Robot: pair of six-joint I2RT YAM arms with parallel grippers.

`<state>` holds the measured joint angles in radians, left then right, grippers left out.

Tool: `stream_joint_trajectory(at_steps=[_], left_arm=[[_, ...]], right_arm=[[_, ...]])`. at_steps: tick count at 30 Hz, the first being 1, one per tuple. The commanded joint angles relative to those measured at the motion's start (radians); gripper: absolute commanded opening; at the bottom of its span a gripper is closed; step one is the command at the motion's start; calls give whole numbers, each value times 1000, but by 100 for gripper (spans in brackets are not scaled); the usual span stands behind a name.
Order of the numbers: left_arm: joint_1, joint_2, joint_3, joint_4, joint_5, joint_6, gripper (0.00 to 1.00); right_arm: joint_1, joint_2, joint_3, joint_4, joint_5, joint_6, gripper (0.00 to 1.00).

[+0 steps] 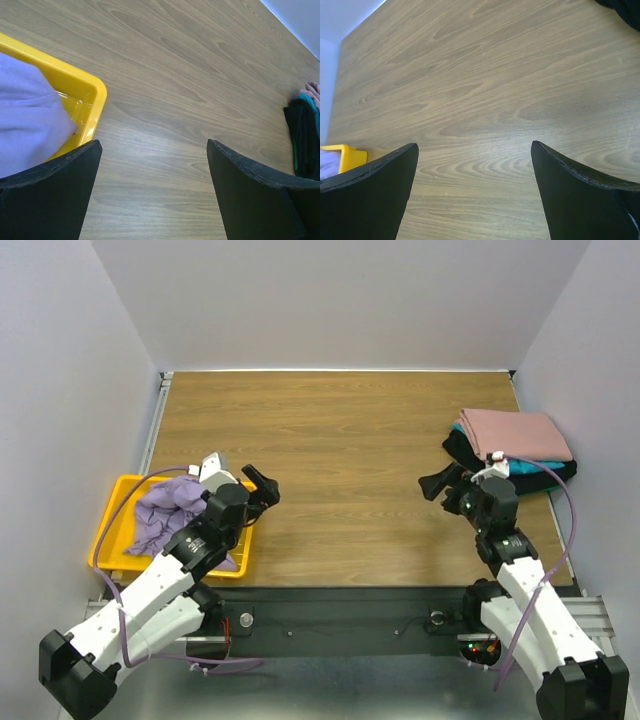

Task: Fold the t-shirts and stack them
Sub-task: Neatly place the folded tshirt to the corner

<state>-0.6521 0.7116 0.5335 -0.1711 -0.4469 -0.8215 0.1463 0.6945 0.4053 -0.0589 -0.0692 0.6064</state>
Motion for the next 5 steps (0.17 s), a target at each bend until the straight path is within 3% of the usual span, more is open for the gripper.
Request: stream_joint_trajectory(at_steps=[1,5], left_arm=[[6,-29,-7,31,-38,-8,99],[6,-37,-17,33,-38,-18,99]], right_arm=[[7,-46,-20,50,34,0,100],[7,-67,-13,48,35,9,100]])
